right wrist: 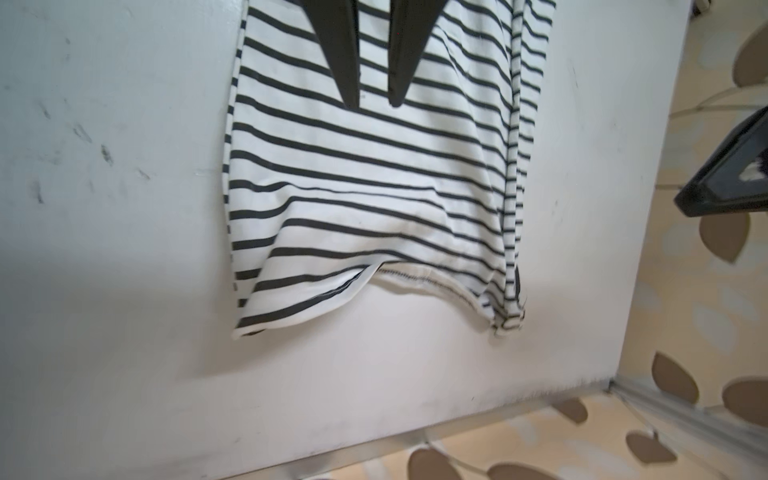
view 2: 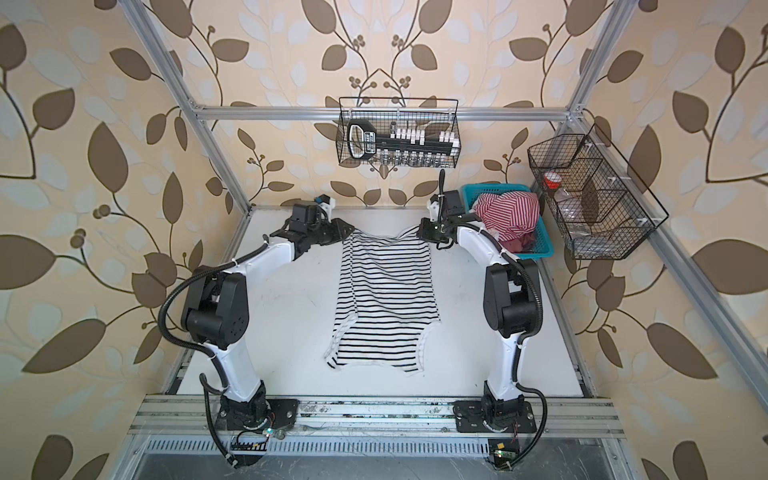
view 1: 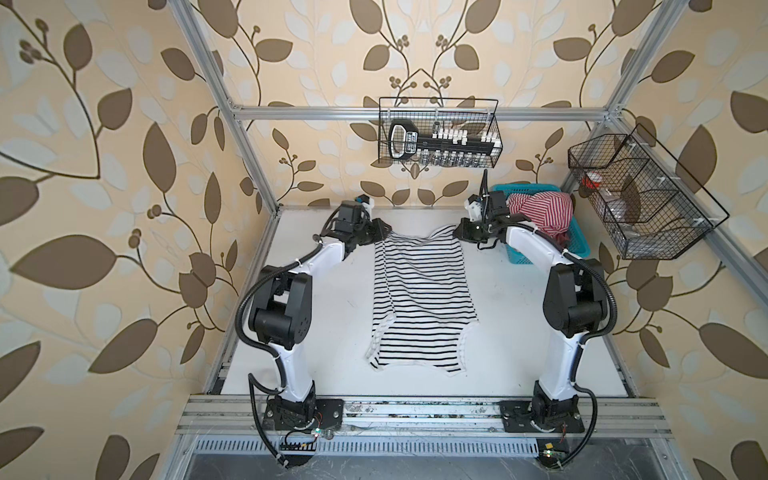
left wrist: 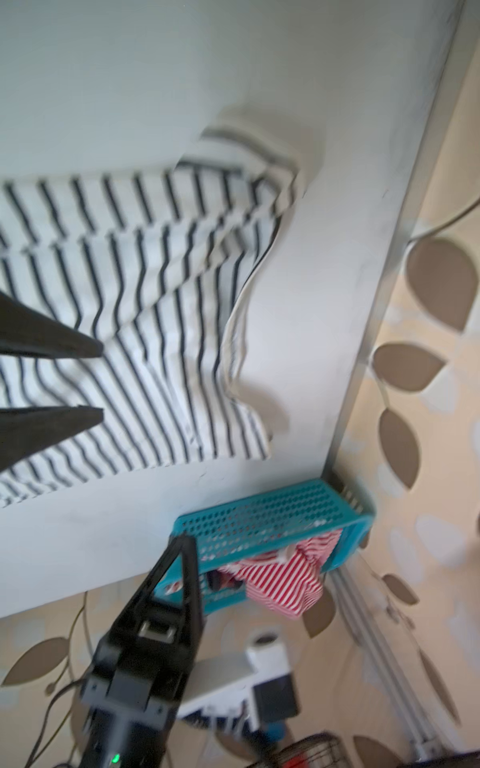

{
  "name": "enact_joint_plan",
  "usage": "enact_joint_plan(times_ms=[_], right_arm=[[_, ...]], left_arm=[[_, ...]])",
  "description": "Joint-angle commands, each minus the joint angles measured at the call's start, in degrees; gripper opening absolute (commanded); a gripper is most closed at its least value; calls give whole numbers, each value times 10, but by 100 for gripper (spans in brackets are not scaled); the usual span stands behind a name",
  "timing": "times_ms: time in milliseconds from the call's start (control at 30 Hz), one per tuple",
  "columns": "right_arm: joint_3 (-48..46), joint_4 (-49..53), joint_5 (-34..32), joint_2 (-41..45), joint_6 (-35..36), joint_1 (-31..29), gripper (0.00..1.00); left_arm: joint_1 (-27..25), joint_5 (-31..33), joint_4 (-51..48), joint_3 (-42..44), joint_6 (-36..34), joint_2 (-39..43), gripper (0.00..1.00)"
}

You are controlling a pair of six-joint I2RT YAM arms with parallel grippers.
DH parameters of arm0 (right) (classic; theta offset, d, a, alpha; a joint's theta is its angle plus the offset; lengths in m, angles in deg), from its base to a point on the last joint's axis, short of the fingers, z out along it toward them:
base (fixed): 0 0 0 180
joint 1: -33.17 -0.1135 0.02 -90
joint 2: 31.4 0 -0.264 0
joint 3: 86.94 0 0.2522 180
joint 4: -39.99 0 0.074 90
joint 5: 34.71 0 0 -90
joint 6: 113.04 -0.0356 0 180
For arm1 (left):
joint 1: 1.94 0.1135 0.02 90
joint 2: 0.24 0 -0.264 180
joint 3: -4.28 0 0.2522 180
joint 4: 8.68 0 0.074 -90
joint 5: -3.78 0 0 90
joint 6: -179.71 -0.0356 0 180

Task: Fold and stack the tank tops

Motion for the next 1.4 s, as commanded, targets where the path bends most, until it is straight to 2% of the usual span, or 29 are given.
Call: enact_joint_plan(times_ms=[0,33,200,267,433,500,633,667,867,1067,1200,1367], right_arm=[[-17,51,-2,-24,55,-18,0],[-17,57,-1,-33,60,-20,0],[-12,72,-14,-63,80,-26,1],[-7,78,-14,-74,85,-26,16],[2,100,-24,-97,100,-27,24],[-2,104,-32,-101,100,-28,21],[-21,113,-41,-109,102,-28,1],[-26,116,-46,-110,102,-28,0],[-95,113,-66,-80,99,-28,0],[-209,90,-68,-6,79,-33,0],[-282,93,-88,43,59,-53,0],[-391,60,-62,101,2,-103,0]], left_arm=[[-77,21,-117,24,-5,39,6],[-97,24,-138,33,3,38,1],[-148,38,-190,80,39,33,0],[-151,42,-190,105,59,32,0],[-151,47,-226,118,74,13,0],[-151,46,-243,114,73,0,0],[-149,74,-314,88,53,-47,0],[-148,88,-331,80,48,-59,0],[-118,124,-370,70,31,-96,0],[-69,169,-412,36,1,-120,0],[-55,191,-445,-16,-34,-141,0],[-36,216,-481,-106,-56,-193,0]])
